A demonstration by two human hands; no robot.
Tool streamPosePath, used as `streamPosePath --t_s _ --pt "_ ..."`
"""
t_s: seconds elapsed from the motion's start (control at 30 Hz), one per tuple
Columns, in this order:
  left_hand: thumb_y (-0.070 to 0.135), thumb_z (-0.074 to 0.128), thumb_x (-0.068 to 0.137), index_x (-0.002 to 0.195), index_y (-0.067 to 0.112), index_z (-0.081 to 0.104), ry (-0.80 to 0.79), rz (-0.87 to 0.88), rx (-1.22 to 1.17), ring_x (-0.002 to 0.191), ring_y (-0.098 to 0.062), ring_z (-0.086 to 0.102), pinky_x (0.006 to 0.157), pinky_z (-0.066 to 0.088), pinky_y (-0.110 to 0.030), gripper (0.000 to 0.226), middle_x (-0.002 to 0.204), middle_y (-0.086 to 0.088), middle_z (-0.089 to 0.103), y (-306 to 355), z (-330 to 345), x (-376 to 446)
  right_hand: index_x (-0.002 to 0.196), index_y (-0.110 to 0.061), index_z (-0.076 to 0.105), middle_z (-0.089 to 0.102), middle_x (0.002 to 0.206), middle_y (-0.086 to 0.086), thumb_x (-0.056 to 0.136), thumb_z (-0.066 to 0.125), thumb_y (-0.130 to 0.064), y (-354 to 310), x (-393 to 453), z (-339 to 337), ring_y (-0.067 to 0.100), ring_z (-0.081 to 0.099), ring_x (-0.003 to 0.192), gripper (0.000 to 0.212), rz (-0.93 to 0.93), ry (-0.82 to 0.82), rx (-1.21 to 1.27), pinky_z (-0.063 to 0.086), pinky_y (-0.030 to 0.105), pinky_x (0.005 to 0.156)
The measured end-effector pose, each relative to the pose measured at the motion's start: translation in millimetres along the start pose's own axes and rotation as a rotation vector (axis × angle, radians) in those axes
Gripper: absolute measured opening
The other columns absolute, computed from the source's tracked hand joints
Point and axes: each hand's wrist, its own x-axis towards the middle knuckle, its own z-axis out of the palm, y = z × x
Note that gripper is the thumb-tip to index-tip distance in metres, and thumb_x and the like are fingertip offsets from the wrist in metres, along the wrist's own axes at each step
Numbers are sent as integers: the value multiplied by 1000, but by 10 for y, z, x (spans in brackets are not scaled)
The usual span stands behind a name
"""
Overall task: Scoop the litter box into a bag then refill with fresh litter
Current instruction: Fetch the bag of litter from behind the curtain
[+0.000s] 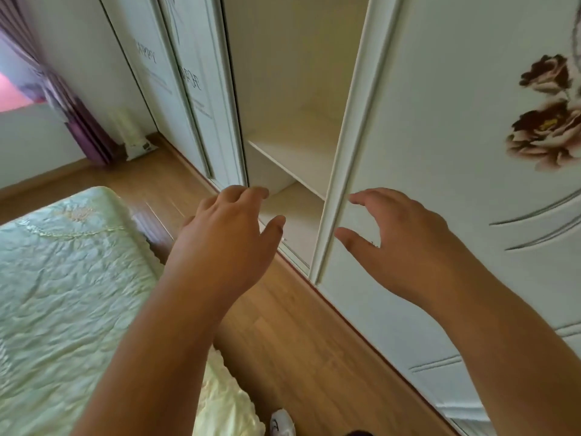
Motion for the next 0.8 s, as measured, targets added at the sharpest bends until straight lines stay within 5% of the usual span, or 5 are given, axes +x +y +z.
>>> streamPosePath --t_s 0.37,0.8 --pt "62 40 101 152 41 35 74 -345 25 150 -20 33 117 34 -50 55 162 14 34 -651 -298 621 145 -37 45 45 151 -12 97 53 -54 -729 1584 195 12 45 135 52 -399 -107 76 40 36 109" --pt "62 40 99 158 41 21 260 -618 4 153 -18 28 118 32 -47 66 166 12 29 -591 -483 1770 146 -37 44 48 150 -13 94 53 -59 -1035 3377 160 13 46 137 57 -709 -187 130 42 46 111"
